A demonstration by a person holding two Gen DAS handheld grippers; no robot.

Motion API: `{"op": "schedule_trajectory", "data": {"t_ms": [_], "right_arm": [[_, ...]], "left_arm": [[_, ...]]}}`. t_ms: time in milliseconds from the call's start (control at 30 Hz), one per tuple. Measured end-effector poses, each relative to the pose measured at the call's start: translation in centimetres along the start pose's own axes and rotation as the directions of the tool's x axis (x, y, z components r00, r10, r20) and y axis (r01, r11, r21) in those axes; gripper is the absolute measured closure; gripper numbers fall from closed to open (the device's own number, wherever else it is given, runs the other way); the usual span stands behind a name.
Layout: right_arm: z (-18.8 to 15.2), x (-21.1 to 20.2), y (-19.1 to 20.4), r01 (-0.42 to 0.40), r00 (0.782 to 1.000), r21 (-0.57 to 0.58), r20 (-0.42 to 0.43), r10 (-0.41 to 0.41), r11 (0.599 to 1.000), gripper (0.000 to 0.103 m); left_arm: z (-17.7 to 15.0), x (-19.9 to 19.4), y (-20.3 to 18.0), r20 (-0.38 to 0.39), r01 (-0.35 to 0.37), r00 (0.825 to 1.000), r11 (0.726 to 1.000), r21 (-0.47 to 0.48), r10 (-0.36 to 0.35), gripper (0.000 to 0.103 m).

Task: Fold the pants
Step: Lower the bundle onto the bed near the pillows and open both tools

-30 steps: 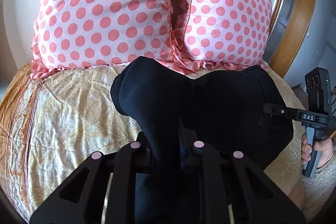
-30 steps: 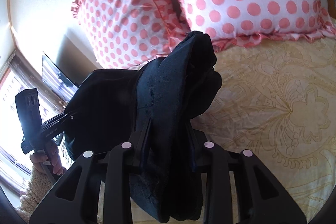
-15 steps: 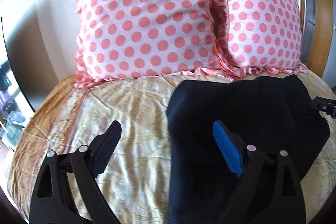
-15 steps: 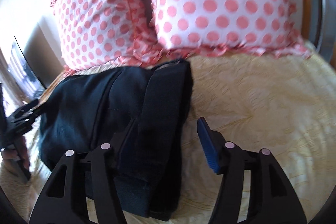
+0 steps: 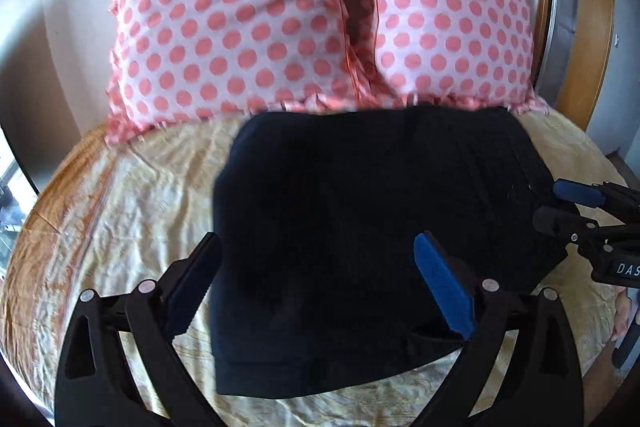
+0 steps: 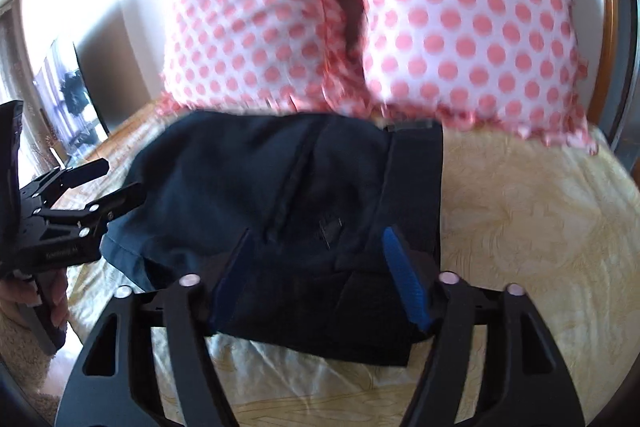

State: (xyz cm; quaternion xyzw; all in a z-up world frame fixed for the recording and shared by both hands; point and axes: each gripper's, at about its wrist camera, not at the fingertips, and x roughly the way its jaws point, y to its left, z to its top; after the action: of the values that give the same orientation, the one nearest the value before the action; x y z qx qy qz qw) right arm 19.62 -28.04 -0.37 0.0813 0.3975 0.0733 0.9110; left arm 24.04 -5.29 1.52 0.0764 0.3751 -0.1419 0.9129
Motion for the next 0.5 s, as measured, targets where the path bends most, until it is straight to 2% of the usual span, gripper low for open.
{"op": "schedule_trajectory", "data": {"t_ms": [33,67,100,233,300,367,500], "right_arm": [[-0.4,0.7,-0.6,-0.010,1.000,0.022,-0.006,0.010,1.000,0.029],[-0.5,0.8,-0.7,-0.009,1.000,0.017,0.015,0.009,1.000,0.029],[-0.6,0.6,-0.6,-0.006,1.000,0.007,0.024,0.006,1.000,0.029],[-1.5,-2.1,0.1,0.018,0.994,0.025,0.105,-0.021,1.000,0.027],[-3.0,-4.2,0.8,0.043,0.984,0.021,0.171,-0.046,0.999,0.003],[-4.5,-6.0,1.8,0.067,0.967,0.017,0.245,-0.069,0.998,0.001],[-7.9,-8.5,3.9,0.149,0.929,0.034,0.338,-0.151,0.988,0.001]], "left_arm": [[-0.5,1.8,0.1,-0.068,0.017,0.998,1.000,-0.025,-0.018,0.007],[-1.0,3.0,0.2,-0.097,0.024,0.995,0.999,-0.039,-0.028,0.006],[-1.4,3.3,0.2,-0.089,0.021,0.996,0.999,-0.036,-0.024,0.005],[-2.2,0.9,0.2,0.006,0.014,1.000,0.998,-0.056,-0.014,0.006],[-2.8,-1.3,0.3,0.063,-0.008,0.998,0.998,-0.062,0.012,0.002],[-4.1,-3.4,0.1,0.129,-0.037,0.991,0.997,-0.066,0.045,0.002],[-7.6,-7.4,-0.8,0.237,-0.129,0.961,0.988,-0.082,0.145,0.002]]}}
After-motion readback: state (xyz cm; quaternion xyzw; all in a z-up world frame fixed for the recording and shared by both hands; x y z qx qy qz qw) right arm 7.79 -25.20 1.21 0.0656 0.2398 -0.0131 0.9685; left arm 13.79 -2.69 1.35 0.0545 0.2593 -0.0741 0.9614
